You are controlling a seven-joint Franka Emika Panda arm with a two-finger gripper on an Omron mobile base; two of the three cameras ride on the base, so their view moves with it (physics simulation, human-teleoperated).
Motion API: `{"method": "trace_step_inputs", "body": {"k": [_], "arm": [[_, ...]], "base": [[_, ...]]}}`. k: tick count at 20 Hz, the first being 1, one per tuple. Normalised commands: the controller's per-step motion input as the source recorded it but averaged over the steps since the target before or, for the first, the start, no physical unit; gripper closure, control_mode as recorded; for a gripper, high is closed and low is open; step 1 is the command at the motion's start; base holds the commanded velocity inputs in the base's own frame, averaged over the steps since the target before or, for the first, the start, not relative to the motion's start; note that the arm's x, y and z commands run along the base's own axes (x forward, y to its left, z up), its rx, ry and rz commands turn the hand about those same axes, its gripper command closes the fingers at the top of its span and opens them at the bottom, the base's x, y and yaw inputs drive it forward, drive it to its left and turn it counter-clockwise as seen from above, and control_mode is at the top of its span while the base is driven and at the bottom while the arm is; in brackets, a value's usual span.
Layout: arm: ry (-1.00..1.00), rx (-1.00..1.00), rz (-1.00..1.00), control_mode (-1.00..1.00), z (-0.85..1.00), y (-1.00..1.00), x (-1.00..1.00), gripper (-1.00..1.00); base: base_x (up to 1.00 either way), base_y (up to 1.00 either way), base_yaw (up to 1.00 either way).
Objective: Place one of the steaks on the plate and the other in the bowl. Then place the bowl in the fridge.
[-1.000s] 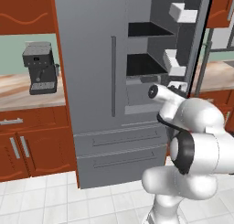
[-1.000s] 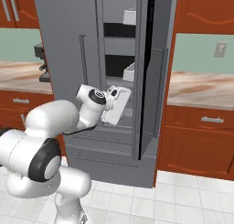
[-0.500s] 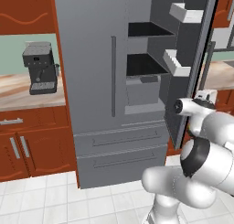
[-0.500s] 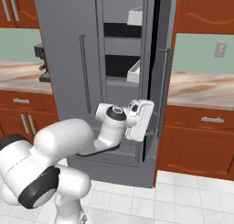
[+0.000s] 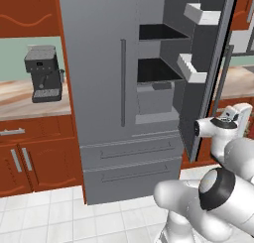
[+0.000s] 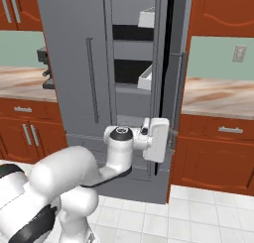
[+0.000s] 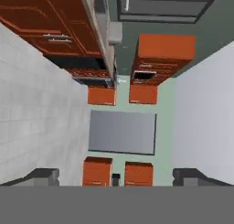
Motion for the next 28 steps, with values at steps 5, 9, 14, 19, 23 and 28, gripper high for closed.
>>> {"method": "trace_step_inputs", "body": {"k": [5, 9, 14, 19, 23, 28], "arm": [[-0.41, 0.23, -0.26, -1.00, 0.47, 1.00, -0.02, -1.00], [-0.27, 0.82, -0.23, -1.00, -0.01, 0.66, 0.10, -1.00], [-0.24, 0.99, -0.09, -1.00, -0.35, 0.77, -0.02, -1.00], [-0.48, 0.65, 0.06, -1.00, -0.52, 1.00, -0.06, -1.00], [-0.87, 0.18, 0.20, -1.00, 0.12, 0.96, 0.16, -1.00], [-0.56, -0.08, 0.36, -1.00, 0.15, 0.90, 0.55, -1.00]], "base": [[0.00, 0.00, 0.00], [0.00, 0.00, 0.00], [0.00, 0.00, 0.00], [0.00, 0.00, 0.00], [0.00, 0.00, 0.00], [0.00, 0.00, 0.00]]}}
